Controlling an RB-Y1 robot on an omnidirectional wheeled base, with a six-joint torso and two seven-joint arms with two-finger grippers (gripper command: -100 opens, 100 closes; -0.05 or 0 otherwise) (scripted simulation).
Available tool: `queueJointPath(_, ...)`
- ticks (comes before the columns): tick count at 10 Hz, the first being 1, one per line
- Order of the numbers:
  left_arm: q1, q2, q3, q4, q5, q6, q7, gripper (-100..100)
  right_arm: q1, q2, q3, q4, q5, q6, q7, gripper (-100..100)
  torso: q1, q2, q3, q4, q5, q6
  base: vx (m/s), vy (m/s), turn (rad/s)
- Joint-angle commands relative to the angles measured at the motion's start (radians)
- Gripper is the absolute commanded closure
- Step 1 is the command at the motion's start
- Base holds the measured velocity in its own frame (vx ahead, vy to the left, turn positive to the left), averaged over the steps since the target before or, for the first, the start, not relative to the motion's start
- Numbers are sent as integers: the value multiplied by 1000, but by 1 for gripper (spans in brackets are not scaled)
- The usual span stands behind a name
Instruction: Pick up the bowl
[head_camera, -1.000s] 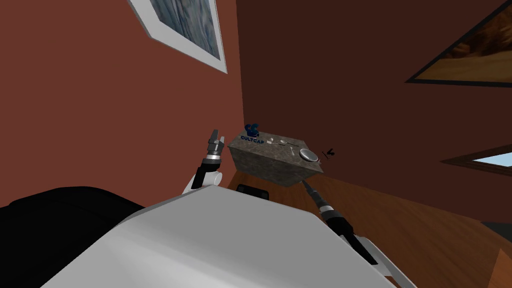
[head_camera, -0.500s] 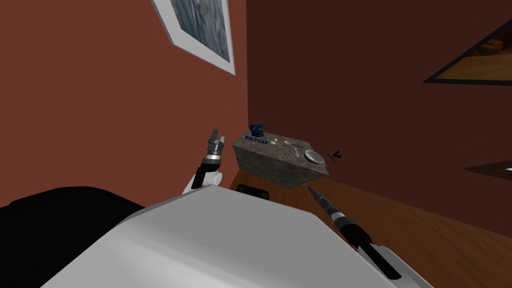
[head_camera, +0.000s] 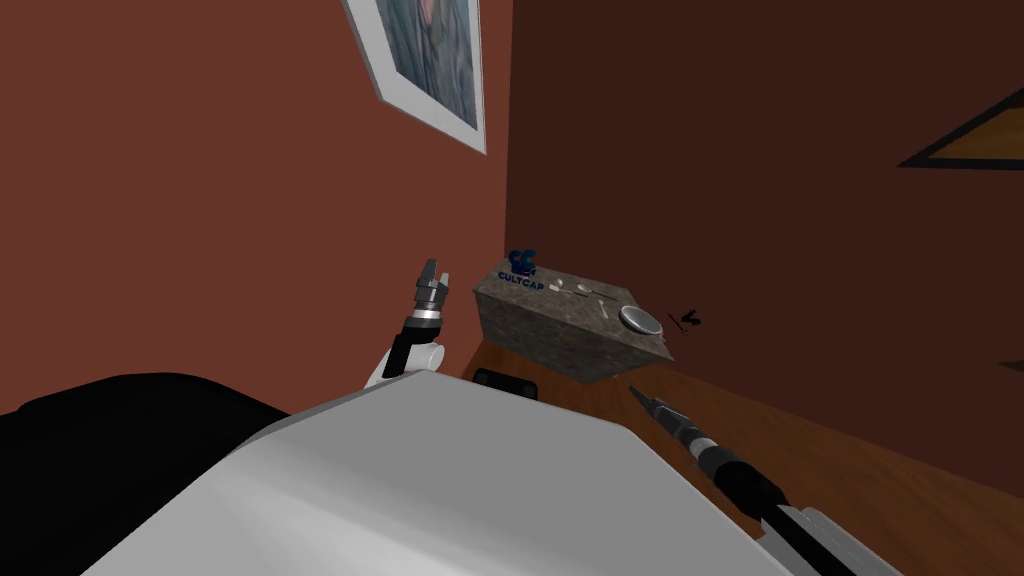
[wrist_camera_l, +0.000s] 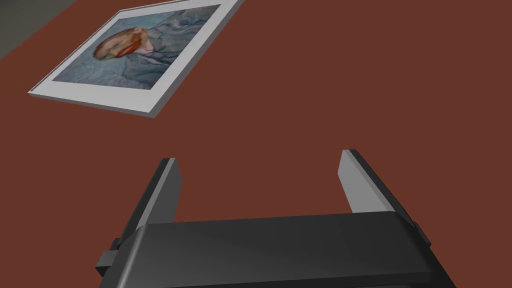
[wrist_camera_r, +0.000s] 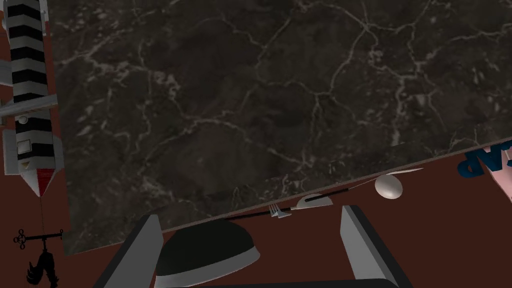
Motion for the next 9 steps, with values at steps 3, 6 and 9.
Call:
queueJointPath(3,0,0,0,0,0,0,0,0,8,-96,17,68,25,-20,13,-100,0,0,0,0,0,0,4,26,101)
queueJointPath(6,0,0,0,0,0,0,0,0,15,-176,43,145,60,-48,27,-100,-1,0,0,0,0,0,7,21,147)
queueJointPath(9,0,0,0,0,0,0,0,0,19,-254,58,180,78,-64,33,-100,-2,-1,-1,0,0,0,19,4,115)
